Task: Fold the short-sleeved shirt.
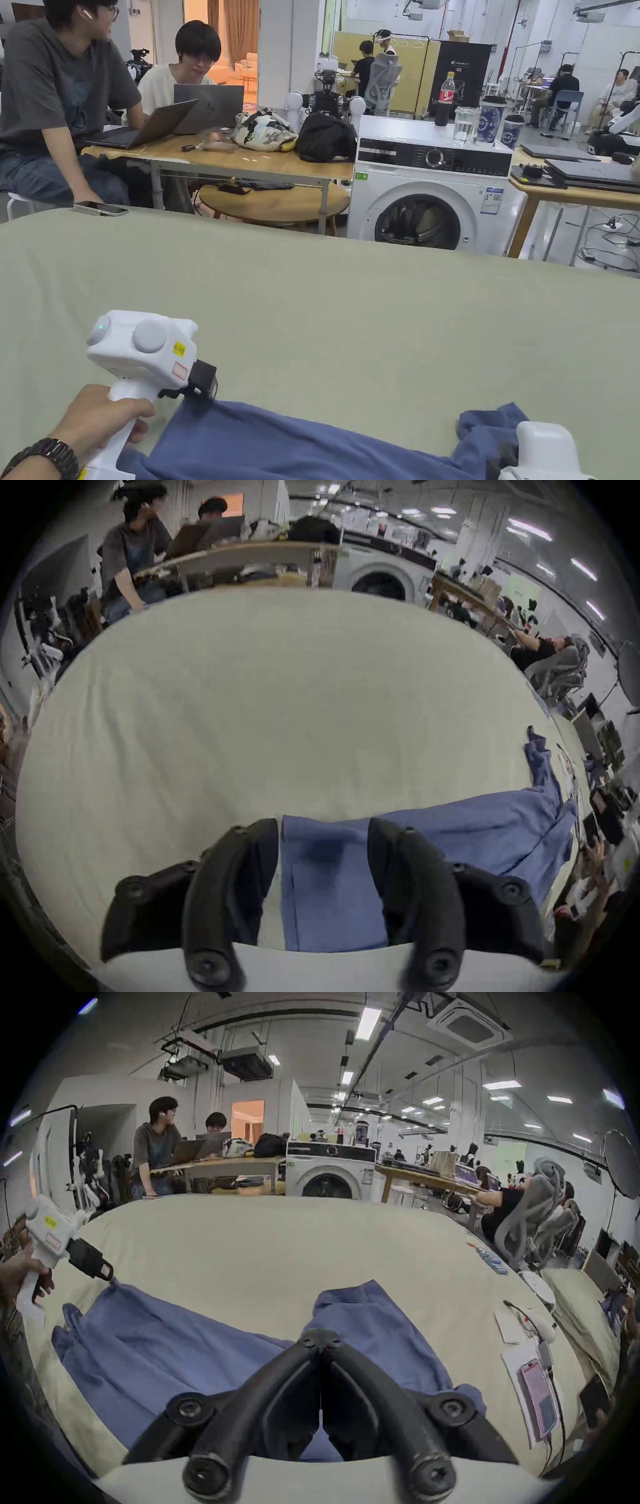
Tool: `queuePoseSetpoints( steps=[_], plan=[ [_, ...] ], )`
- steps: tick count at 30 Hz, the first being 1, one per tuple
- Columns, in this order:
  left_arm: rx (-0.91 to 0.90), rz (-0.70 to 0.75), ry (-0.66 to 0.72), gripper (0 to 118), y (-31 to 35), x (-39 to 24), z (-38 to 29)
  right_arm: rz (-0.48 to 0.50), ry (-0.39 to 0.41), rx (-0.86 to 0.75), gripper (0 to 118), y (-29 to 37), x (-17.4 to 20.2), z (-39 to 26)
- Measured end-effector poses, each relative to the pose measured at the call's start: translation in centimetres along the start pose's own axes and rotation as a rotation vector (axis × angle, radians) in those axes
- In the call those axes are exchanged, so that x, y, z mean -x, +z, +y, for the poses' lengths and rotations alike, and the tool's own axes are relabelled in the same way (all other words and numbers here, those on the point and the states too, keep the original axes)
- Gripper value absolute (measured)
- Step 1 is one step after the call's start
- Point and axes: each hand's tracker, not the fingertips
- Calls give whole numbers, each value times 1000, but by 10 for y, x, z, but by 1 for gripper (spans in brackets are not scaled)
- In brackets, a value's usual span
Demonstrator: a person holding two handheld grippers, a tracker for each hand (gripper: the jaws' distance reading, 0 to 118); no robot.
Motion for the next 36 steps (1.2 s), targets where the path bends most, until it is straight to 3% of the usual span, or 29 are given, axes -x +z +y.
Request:
queuePoseSetpoints(
  steps=[4, 6, 10, 16, 17, 19, 20, 23, 28, 30, 32, 33, 35, 36],
  plan=[
    [128, 83, -15, 55, -38, -3, -1, -7, -10, 43, 0, -10, -5, -1],
    [30, 99, -17, 52, -33, -12, -5, -8, -12, 72, 0, -17, -9, -3],
    [-42, 134, -87, 0, -31, -27, -17, -7, -36, 116, 0, -32, -20, -3],
    [-142, 84, -2, 0, -4, -18, -24, -5, -95, 221, 3, -72, -58, 30],
    [-155, 76, -1, 0, 1, -17, -26, -14, -93, 245, 16, -83, -67, 39],
    [-181, 72, -5, 0, 12, -17, -29, -13, -97, 320, 55, -112, -87, 52],
    [-187, 67, -3, 0, 16, -17, -30, -27, -100, 328, 59, -125, -96, 57],
    [-208, 48, 9, 0, 24, -14, -34, -58, -63, 437, 58, -164, -116, 65],
    [-222, 41, -2, 0, 32, -16, -42, -22, -57, 630, 59, -210, -127, 43],
    [-224, 36, 3, 0, 33, -15, -44, 4, -70, 625, 59, -217, -129, 34],
    [-221, 35, 5, 0, 34, -17, -44, -3, -77, 614, 55, -211, -127, 41],
    [-217, 35, 6, 0, 34, -17, -44, 8, -65, 607, 47, -210, -127, 41],
    [-220, 36, 9, 0, 33, -16, -43, 20, -20, 598, 3, -209, -126, 40],
    [-220, 33, 14, 0, 32, -16, -43, 39, -36, 592, 0, -209, -129, 39]
  ],
)
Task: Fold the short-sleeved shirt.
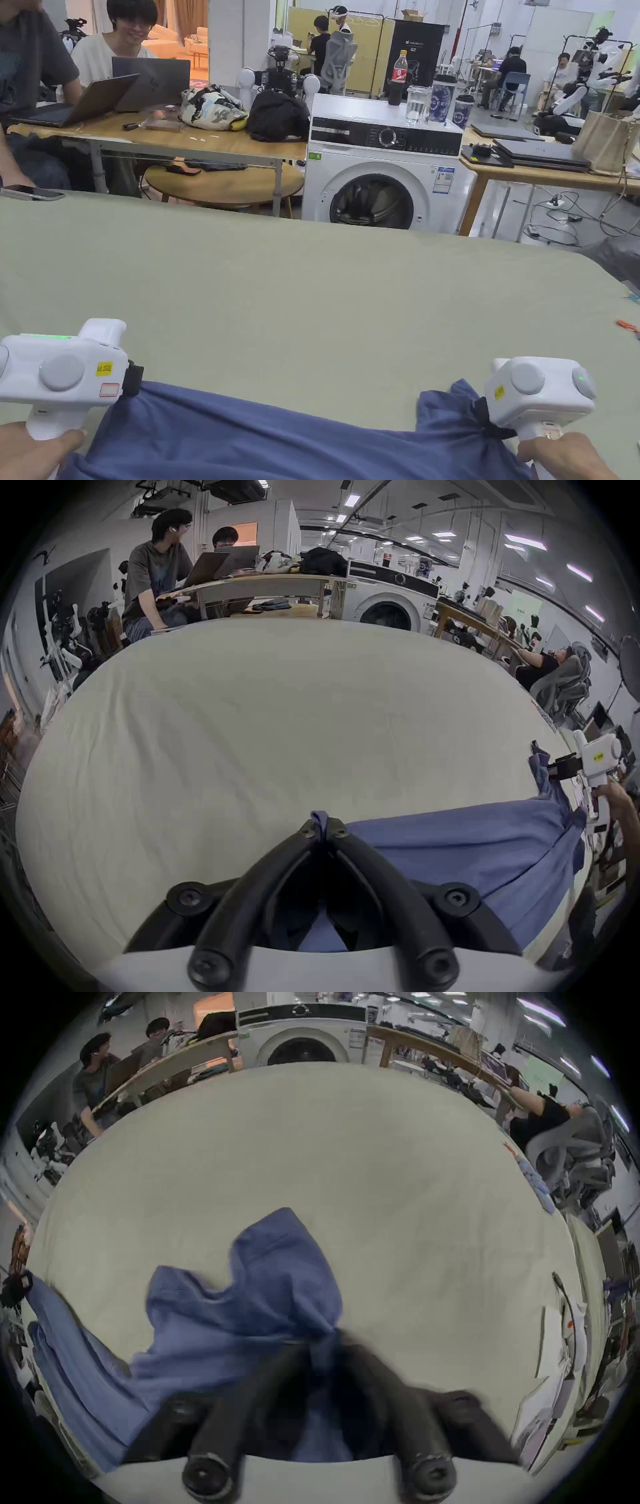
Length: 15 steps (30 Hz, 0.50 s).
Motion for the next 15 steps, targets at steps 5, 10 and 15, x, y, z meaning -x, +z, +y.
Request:
queuePoseSetpoints(
  steps=[5, 10, 15],
  plan=[
    [-3, -7, 15, 0, 8, -5, 0, 25, -63, -118, 0, 37, 2, -23],
    [-43, -22, 13, 0, 36, -5, -2, 22, -40, -249, 0, 103, 13, -49],
    [-76, -46, 24, 0, 73, -1, -15, 20, -18, -318, 0, 167, 30, -90]
  ],
)
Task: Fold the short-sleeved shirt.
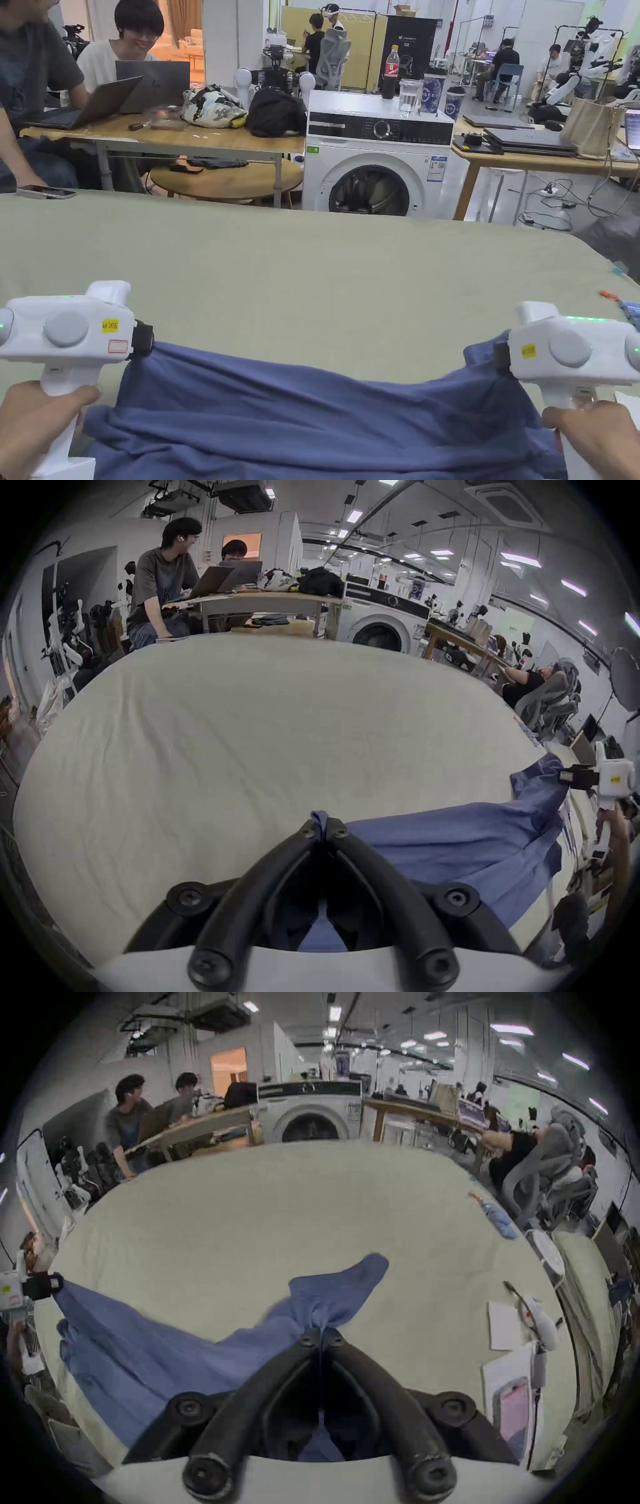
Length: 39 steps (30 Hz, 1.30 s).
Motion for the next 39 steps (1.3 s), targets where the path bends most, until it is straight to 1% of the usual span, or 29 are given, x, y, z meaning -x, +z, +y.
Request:
queuePoseSetpoints(
  steps=[2, 3, 6, 9, 14, 18, 19, 21, 22, 23, 26, 29, 31, 32, 33, 34, 35, 36, 37, 39],
  plan=[
    [-6, -8, -7, 0, 15, 2, -6, -14, 16, -16, 0, 24, 4, -10],
    [-6, -12, -8, 0, 21, 4, -9, -12, 14, -13, 0, 21, -4, -9],
    [-14, -36, 5, 0, 44, 8, -23, -18, 19, -18, 0, 48, -5, -25],
    [19, -55, 10, 0, 58, 14, -39, -26, 27, -2, 0, 67, -9, -43],
    [193, -79, 6, 0, 57, 22, -69, -15, 68, 132, 0, 74, -9, -79],
    [345, -32, -22, 0, 32, 20, -95, -54, 106, 266, 0, 48, -7, -106],
    [368, -36, -10, 0, 25, 19, -101, -51, 86, 272, 0, 37, -8, -113],
    [386, -19, 11, 0, 14, 18, -108, -83, 86, 371, 0, 15, -10, -124],
    [384, -16, 12, 0, 12, 15, -111, -87, 68, 363, 0, 5, -11, -130],
    [372, -4, 9, 0, 12, 13, -111, -94, 40, 391, 0, -3, -14, -136],
    [377, 13, -8, 0, 11, 10, -108, -100, 14, 376, 0, -12, -13, -141],
    [380, 19, -7, 0, 10, 19, -101, -110, 19, 371, 1, -5, -13, -136],
    [350, 30, 7, 2, 17, 18, -97, -134, 16, 360, 4, 7, -11, -129],
    [303, 47, 13, 2, 24, 17, -95, -162, 22, 321, 4, 16, -7, -125],
    [265, 51, 9, 10, 29, 15, -92, -188, 33, 269, 13, 25, -4, -121],
    [214, 59, 0, 23, 36, 12, -89, -209, 46, 211, 34, 34, 0, -115],
    [175, 63, 2, 28, 42, 9, -86, -213, 49, 167, 44, 42, 3, -108],
    [128, 52, 0, 28, 48, 5, -83, -199, 36, 111, 45, 50, 8, -101],
    [75, 44, -11, 33, 52, 1, -81, -186, 24, 62, 45, 56, 13, -95],
    [-18, 23, -43, 35, 58, -10, -77, -173, 4, -37, 45, 66, 26, -86]
  ],
)
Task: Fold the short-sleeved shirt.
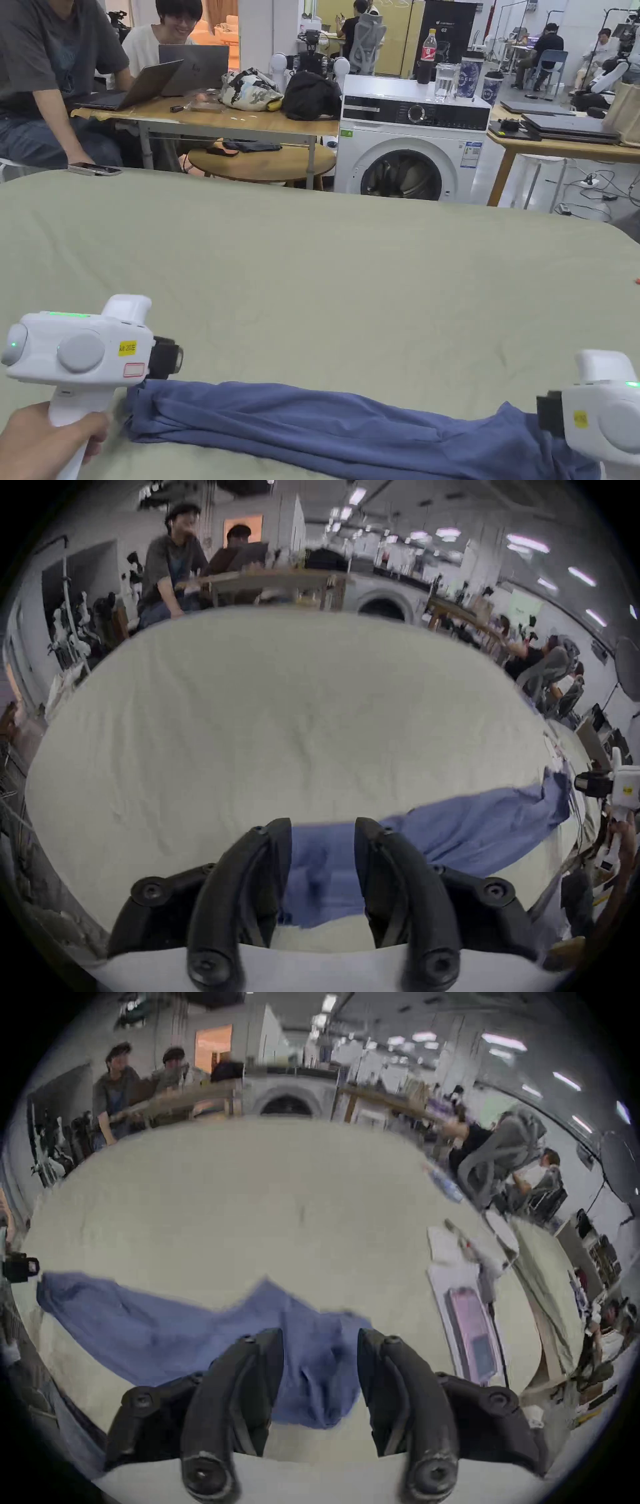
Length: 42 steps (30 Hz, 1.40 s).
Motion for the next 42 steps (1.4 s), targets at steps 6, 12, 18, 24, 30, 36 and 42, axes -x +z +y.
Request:
queuePoseSetpoints(
  steps=[6, 12, 18, 24, 30, 36, 42],
  plan=[
    [-263, 3, -37, 34, 11, -39, -4, 70, -76, -375, 45, 7, 52, 1],
    [-461, 103, -106, 0, 15, -72, -14, 63, -77, -557, 0, 7, 102, -7],
    [-477, 130, -119, 0, 22, -73, -10, 80, -68, -594, 0, 6, 129, -2],
    [-143, 27, -7, 0, 8, -12, 7, 123, -33, -566, 0, -6, 147, 4],
    [126, -176, 199, 23, -18, 66, 2, 157, 12, -536, 0, -18, 158, 6],
    [256, -290, 356, 74, -34, 130, -12, 175, 40, -493, 0, -30, 164, 6],
    [401, -537, 542, 74, -79, 156, -44, 175, 51, -462, 0, -37, 165, 3]
  ],
)
